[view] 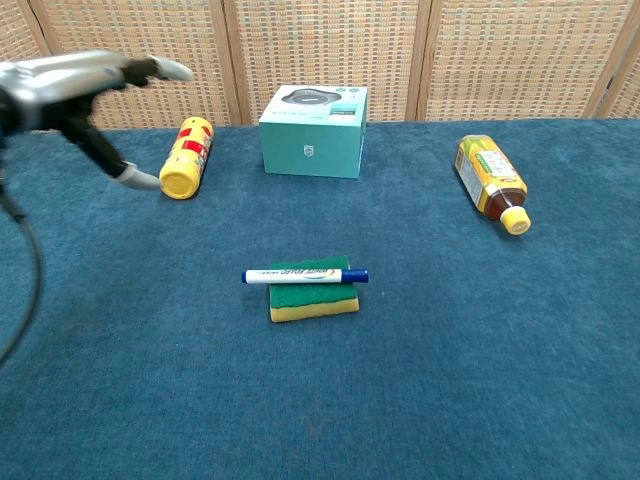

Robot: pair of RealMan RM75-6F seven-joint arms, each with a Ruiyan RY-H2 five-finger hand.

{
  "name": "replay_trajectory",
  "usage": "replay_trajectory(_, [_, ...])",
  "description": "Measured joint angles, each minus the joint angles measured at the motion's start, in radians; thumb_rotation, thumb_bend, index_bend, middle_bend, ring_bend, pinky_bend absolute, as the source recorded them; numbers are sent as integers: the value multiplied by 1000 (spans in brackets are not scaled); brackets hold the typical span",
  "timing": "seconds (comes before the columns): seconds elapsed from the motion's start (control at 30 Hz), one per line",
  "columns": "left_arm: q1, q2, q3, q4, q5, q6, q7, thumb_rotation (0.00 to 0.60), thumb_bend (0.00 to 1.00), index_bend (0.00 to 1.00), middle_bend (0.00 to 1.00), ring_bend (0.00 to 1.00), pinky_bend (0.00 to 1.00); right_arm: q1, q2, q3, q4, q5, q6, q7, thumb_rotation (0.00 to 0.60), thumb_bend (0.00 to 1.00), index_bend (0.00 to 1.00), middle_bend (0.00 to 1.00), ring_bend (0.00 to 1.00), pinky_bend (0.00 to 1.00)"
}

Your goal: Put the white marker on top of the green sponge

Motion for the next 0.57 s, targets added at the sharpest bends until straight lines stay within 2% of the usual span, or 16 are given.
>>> replay_trajectory(0.13, [119, 74, 71, 39, 211, 77, -201, 600, 188, 0, 0, 0, 0, -3, -5, -1, 3, -8, 14, -12, 600, 0, 44, 0, 0, 0])
replay_trajectory(0.23, [248, 142, 140, 82, 337, 165, -376, 600, 189, 0, 0, 0, 0, -4, -10, 3, 10, -6, 18, -16, 600, 0, 44, 0, 0, 0])
replay_trajectory(0.4, [405, 219, 223, 141, 429, 279, -476, 600, 188, 0, 0, 0, 0, -3, -18, 10, 26, 0, 21, -14, 600, 0, 45, 0, 0, 0])
replay_trajectory(0.57, [463, 248, 254, 180, 460, 281, -508, 600, 189, 0, 0, 0, 0, -6, -21, 10, 29, -11, 35, -17, 600, 0, 45, 0, 0, 0])
